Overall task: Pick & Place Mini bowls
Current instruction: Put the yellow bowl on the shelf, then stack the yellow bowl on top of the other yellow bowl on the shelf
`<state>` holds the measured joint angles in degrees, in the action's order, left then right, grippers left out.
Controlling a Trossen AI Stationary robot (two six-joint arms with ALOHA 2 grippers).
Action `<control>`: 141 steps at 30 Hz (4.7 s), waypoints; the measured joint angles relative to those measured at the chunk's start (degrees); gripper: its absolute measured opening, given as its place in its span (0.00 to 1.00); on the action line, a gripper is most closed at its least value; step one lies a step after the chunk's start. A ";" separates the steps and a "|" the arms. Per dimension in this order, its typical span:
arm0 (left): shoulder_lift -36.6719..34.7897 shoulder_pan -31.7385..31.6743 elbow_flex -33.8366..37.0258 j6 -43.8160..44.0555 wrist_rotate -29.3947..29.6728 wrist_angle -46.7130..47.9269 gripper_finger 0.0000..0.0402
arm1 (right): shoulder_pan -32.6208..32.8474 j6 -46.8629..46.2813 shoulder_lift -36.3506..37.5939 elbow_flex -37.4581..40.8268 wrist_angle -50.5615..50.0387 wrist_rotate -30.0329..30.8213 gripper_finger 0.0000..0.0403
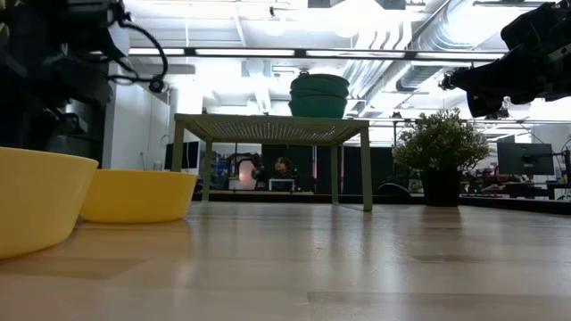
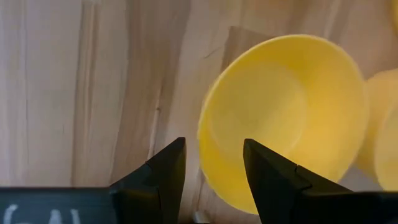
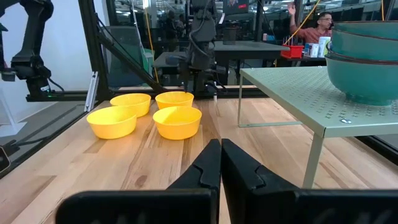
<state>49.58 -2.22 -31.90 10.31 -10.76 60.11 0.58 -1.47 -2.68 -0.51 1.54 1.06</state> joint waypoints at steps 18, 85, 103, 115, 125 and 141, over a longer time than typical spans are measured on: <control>9.88 0.01 0.00 5.20 2.73 -1.07 0.34 | 0.00 0.02 0.00 0.00 -0.02 0.00 0.00; 36.97 -26.29 -67.44 -13.34 7.52 24.65 0.00 | 0.02 0.02 0.00 0.00 -0.02 0.00 0.00; 53.98 -35.32 -81.02 -18.89 6.81 26.42 0.00 | 0.01 0.00 0.02 0.00 -0.02 0.00 0.00; 55.61 -36.83 -82.55 -18.56 6.58 24.38 0.00 | 0.01 0.00 0.00 0.00 -0.02 0.00 0.00; 58.27 -36.83 -82.55 -17.14 5.28 22.98 0.00 | 0.00 0.00 0.00 0.00 -0.02 0.00 0.00; 58.23 -36.79 -82.53 -18.00 6.91 22.07 0.14 | 0.02 0.02 0.00 0.00 -0.02 0.00 0.00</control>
<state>107.81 -39.00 -114.43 -7.69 -3.86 82.18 0.60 -1.45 -2.68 -0.51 1.52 1.06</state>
